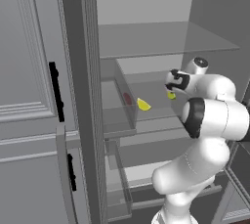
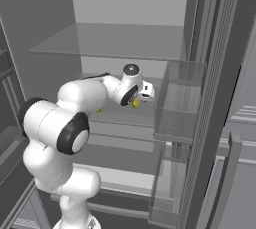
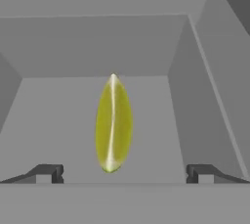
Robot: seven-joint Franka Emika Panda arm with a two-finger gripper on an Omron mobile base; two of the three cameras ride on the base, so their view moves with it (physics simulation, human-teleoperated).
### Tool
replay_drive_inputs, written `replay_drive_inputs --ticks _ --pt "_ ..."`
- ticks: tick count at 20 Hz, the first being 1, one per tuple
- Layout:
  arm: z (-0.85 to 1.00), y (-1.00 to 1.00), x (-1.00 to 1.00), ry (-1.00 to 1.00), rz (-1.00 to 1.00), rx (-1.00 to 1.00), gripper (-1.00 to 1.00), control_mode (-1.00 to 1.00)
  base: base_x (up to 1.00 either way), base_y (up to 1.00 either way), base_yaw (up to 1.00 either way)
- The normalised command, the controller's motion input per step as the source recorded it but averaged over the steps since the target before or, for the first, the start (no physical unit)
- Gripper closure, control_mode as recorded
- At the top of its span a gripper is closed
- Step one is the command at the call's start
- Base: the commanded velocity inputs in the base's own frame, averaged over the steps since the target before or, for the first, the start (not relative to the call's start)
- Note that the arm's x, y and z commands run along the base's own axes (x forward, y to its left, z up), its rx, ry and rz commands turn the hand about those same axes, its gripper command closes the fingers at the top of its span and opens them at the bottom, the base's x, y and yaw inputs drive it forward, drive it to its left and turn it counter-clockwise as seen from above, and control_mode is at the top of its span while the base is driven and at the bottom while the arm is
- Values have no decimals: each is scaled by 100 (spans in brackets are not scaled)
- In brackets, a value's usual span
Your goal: Place one lemon wedge and one steak in each tupperware on the nearby counter, to pack two identical lunches.
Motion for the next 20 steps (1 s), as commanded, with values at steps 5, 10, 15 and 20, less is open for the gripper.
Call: replay_drive_inputs --ticks 5,10,15,20 --pt "-24 3 24 8 0 1 -100 -100 0 0 0" --pt "-26 18 31 1 0 1 -100 -100 0 0 0" --pt "-34 4 19 1 0 0 -100 -100 0 0 0" --pt "-30 7 0 2 0 0 100 -100 0 0 0"
